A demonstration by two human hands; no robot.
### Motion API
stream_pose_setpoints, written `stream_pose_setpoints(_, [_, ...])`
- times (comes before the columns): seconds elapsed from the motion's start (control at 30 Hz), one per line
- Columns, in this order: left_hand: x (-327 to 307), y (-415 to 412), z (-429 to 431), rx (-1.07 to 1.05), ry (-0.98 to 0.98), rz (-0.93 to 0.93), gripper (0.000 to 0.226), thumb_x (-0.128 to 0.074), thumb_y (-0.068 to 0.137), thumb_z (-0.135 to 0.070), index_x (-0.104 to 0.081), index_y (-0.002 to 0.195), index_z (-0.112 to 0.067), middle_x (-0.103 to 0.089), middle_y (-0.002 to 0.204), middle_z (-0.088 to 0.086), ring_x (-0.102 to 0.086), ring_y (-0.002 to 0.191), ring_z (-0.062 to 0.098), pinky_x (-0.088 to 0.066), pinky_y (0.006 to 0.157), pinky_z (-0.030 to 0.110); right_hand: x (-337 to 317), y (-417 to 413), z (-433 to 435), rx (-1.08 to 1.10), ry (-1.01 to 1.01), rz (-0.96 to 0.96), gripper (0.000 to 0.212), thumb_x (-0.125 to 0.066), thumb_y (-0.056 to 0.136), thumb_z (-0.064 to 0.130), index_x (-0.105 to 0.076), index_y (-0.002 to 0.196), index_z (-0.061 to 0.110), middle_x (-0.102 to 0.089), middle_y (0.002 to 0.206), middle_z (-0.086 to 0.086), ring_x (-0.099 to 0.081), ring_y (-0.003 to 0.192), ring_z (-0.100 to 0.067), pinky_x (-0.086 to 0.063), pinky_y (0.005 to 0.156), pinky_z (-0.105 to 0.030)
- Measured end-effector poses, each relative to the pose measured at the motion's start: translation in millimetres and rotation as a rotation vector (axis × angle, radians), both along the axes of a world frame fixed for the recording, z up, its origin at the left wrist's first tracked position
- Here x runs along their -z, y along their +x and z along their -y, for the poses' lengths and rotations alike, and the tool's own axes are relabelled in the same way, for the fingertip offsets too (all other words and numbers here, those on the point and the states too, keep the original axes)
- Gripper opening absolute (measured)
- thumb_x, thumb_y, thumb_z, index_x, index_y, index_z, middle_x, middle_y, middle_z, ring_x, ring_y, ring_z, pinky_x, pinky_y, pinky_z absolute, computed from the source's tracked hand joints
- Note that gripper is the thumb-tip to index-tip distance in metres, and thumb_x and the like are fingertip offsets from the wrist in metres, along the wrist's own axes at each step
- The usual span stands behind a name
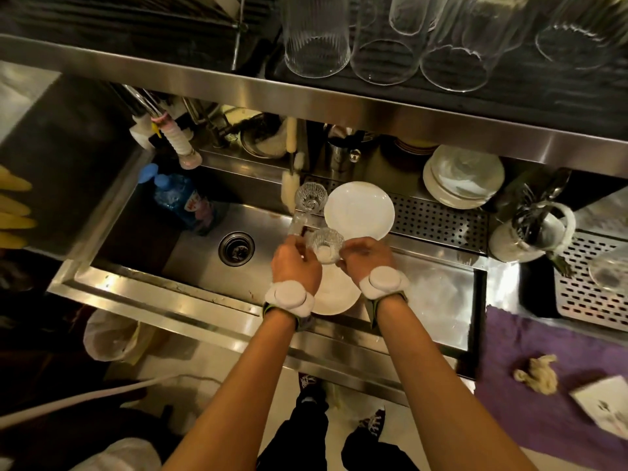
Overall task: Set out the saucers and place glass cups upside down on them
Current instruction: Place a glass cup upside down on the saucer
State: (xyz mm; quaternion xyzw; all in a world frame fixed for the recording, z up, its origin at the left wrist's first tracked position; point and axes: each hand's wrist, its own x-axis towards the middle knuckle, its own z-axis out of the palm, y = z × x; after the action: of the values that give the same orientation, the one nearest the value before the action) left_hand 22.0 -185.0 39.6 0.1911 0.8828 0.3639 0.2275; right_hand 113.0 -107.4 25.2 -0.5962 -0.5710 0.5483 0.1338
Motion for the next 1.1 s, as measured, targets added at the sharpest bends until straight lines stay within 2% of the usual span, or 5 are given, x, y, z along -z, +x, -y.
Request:
stream_pose_setpoints(0.23, [14,18,18,0.021,-0.041,0.084,0.02,-0.057,0.091,-0.016,-0.066,0.108,-0.01,-0.073,0.106,0.011,-0.069,0.096,0.03,-0.058,0.086,0.04,20,19,22,0.082,-0.053,0.035,0.025,-0.075,0.072,0.01,-0.065,0.062,0.031,-0.078,0.099,-0.01,-0.074,0.095,-0.032,-0.06,0.09,-0.048])
stream_pose_setpoints(0.43, [23,24,25,0.036,-0.049,0.105,0.024,-0.055,0.092,-0.01,-0.065,0.115,-0.008,-0.071,0.113,0.013,-0.068,0.1,0.029,-0.049,0.076,0.025,28,26,27,0.097,-0.083,0.039,0.016,-0.075,0.075,0.014,-0.069,0.071,0.028,-0.078,0.102,-0.009,-0.075,0.093,-0.029,-0.061,0.089,-0.046])
stream_pose_setpoints(0.53, [26,25,27,0.052,-0.081,0.101,0.026,-0.055,0.093,-0.011,-0.065,0.117,-0.009,-0.071,0.116,0.012,-0.068,0.103,0.029,-0.05,0.079,0.025,30,27,32,0.096,-0.092,0.051,0.008,-0.074,0.078,0.017,-0.074,0.085,0.023,-0.079,0.096,-0.008,-0.076,0.09,-0.028,-0.062,0.088,-0.044])
stream_pose_setpoints(0.73, [32,24,30,0.053,-0.095,0.095,0.026,-0.055,0.093,-0.012,-0.064,0.118,-0.008,-0.07,0.116,0.013,-0.068,0.102,0.03,-0.055,0.085,0.034,34,26,36,0.105,-0.136,0.03,0.017,-0.069,0.085,0.015,-0.074,0.101,0.01,-0.078,0.094,-0.018,-0.077,0.087,-0.032,-0.061,0.089,-0.045])
stream_pose_setpoints(1.1, [35,23,33,0.049,-0.11,0.116,0.027,-0.056,0.093,-0.012,-0.062,0.119,-0.009,-0.07,0.116,0.013,-0.069,0.1,0.03,-0.05,0.076,0.026,41,25,39,0.12,-0.174,0.011,0.015,-0.066,0.087,0.016,-0.072,0.101,0.012,-0.078,0.095,-0.017,-0.077,0.087,-0.033,-0.06,0.091,-0.05])
